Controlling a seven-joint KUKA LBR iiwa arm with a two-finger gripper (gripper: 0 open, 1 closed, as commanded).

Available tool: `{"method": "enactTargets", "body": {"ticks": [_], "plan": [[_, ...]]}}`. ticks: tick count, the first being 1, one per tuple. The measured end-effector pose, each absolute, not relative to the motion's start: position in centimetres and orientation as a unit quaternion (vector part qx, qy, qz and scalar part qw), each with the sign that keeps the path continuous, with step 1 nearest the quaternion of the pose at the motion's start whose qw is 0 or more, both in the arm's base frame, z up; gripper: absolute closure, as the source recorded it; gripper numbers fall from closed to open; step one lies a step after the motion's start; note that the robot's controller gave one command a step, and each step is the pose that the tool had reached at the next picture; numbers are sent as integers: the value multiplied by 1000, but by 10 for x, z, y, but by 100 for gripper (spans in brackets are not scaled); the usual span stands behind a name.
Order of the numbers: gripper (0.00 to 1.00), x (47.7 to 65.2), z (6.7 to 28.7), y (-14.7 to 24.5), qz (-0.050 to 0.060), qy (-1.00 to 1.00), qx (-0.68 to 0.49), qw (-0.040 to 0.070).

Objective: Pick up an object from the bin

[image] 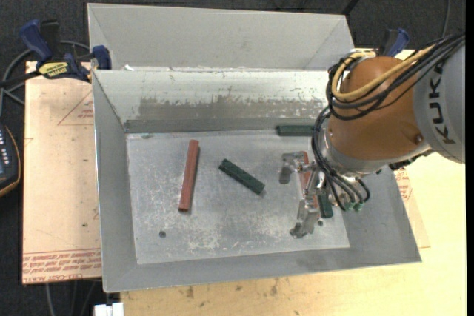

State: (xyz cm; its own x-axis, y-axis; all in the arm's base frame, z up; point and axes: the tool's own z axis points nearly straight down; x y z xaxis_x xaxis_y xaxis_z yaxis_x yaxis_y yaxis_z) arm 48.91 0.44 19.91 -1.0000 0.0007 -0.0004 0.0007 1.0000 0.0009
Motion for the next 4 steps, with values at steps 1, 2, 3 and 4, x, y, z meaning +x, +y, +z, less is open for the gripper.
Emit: {"method": "enactTargets", "body": {"ticks": [1,2,3,4], "plan": [[0,557,84,26,1,999,33,-1],[0,581,69,24,1,997,72,1],[100,581,71,24,1,997,72,2],[100,565,135,-4,0,999,-55,3]]}}
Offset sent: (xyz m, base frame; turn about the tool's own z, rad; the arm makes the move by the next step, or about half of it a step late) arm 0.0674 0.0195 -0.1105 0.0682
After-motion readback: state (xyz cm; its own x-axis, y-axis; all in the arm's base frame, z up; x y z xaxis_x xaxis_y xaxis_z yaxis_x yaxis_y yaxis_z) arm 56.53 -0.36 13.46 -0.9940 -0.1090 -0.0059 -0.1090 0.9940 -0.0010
